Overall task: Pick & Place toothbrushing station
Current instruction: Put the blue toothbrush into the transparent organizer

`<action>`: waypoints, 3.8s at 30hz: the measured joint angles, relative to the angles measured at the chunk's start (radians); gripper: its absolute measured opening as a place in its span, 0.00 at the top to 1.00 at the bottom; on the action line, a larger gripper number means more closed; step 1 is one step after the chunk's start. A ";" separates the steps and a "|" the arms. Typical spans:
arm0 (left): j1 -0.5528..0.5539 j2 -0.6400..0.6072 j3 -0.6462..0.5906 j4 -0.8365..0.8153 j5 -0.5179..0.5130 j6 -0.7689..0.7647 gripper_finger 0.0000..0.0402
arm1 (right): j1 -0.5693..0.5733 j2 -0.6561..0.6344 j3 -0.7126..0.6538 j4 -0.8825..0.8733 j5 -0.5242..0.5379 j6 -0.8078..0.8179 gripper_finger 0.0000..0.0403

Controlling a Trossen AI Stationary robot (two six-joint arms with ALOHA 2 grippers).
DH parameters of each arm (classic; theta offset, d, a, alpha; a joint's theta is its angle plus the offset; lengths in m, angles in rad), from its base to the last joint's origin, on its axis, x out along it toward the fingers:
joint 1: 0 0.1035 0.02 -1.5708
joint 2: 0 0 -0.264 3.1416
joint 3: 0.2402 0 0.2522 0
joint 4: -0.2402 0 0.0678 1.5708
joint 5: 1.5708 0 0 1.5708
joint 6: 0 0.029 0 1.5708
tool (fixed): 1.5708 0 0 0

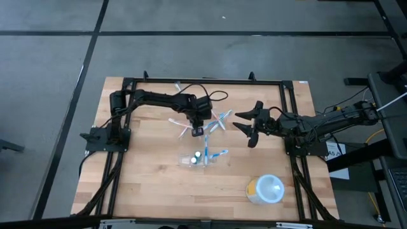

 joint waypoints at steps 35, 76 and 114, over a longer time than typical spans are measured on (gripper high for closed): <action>-0.043 0.079 0.003 0.051 -0.197 -0.105 0.63 | 0.000 0.000 0.000 -0.005 -0.006 0.003 0.49; -0.102 -0.247 0.030 -0.121 -0.452 -0.113 0.95 | 0.000 0.000 0.000 -0.008 -0.052 0.018 0.49; -0.244 -0.890 -0.817 0.963 -0.004 -0.451 0.95 | 0.020 0.023 0.000 -0.011 -0.074 0.032 0.49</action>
